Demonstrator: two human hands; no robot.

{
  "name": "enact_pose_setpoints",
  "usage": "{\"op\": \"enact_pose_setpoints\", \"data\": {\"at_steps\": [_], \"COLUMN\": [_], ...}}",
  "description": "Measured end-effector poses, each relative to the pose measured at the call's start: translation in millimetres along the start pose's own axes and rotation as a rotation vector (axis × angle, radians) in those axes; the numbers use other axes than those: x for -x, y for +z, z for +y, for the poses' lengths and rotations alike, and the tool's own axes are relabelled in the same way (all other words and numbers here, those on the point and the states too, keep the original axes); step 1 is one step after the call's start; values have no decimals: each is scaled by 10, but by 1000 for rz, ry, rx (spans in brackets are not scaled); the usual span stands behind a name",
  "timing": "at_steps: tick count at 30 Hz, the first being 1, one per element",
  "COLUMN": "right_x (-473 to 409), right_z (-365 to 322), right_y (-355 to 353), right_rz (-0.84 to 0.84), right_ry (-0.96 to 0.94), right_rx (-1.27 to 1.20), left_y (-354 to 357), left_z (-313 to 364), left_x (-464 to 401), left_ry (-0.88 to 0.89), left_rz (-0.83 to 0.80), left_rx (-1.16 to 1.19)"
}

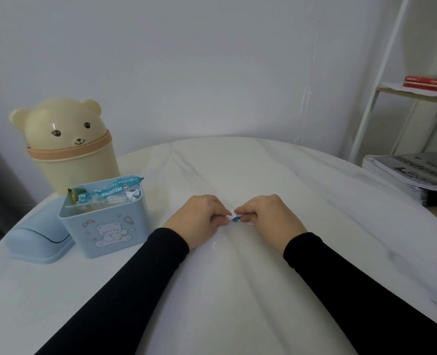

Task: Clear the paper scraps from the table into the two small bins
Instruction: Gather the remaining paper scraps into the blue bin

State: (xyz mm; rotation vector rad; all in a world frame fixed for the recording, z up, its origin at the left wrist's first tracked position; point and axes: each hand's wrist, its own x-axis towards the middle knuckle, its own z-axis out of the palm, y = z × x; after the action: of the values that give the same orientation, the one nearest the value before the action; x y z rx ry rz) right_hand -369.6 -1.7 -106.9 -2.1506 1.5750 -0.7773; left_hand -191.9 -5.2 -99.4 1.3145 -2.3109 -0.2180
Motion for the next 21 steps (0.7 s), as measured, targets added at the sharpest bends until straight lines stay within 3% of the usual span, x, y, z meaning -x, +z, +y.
{"op": "enact_pose_setpoints", "data": {"at_steps": [7,10,14,21], "right_x": [31,49,82,112], "right_z": [-48,-31,-41,-76], "right_y": [44,36,-5,-9], "right_rz": [11,98,227,260], "right_ry": [9,10,12,93], "right_rx": [89,44,-123,-264], "left_y": [29,32,5,-61], "left_z": [161,201,221,211], "left_x": [-35,-46,-26,104], "left_ry": [-156,-228,-311,-337], "left_rz": [-93,-107,-73,89], "left_rx": [-84,-97,-14,184]}}
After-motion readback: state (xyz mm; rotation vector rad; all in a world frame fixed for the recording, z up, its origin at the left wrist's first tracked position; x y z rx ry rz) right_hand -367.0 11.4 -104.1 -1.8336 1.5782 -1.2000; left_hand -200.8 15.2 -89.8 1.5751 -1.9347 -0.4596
